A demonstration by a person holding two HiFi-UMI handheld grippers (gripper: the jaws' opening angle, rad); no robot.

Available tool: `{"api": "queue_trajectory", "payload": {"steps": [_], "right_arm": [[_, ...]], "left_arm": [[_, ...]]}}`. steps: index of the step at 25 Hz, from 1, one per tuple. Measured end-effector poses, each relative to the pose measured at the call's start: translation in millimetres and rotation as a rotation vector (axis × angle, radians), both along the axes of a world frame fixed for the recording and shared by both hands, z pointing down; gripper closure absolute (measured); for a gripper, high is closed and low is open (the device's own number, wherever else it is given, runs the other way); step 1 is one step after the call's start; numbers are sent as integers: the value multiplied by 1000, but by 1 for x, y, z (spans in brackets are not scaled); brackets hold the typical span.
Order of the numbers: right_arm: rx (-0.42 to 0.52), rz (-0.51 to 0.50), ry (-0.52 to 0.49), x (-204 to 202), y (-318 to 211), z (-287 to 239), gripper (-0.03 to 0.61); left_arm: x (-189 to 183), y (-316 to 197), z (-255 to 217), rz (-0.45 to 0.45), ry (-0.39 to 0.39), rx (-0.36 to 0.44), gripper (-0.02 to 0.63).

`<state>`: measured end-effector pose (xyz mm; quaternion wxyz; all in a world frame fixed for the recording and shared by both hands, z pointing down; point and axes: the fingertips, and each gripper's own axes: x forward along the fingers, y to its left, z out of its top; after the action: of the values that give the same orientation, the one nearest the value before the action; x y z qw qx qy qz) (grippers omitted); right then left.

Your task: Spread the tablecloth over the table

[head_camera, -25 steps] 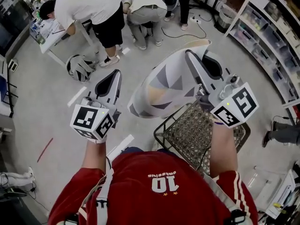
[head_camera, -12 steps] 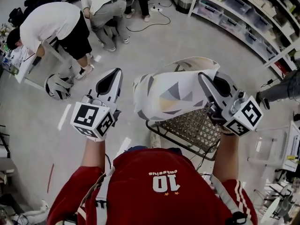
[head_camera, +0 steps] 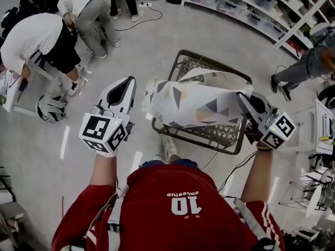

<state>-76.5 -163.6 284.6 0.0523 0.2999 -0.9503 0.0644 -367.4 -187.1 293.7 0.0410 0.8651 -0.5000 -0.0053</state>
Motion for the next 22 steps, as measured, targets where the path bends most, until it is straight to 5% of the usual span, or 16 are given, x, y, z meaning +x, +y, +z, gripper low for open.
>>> {"api": "queue_trajectory", "payload": {"steps": [22], "right_arm": [[-314, -11, -32, 221, 43, 159, 565]], "left_arm": [[216, 26, 14, 96, 9, -44, 607]]}}
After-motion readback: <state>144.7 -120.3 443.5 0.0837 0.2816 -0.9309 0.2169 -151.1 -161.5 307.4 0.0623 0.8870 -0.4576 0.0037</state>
